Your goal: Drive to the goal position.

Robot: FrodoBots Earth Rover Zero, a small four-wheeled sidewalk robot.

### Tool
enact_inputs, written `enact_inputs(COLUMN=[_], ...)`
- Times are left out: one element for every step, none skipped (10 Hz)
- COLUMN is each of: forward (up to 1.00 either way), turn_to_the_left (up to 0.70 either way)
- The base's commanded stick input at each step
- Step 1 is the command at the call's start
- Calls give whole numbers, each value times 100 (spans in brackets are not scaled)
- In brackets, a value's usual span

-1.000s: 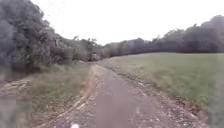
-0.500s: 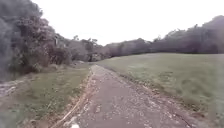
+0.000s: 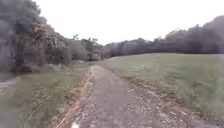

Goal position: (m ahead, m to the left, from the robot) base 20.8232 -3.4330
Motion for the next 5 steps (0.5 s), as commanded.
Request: enact_inputs(forward=[70, 70, 70, 70, 70], turn_to_the_left=[4, 6, 7, 35, 35])
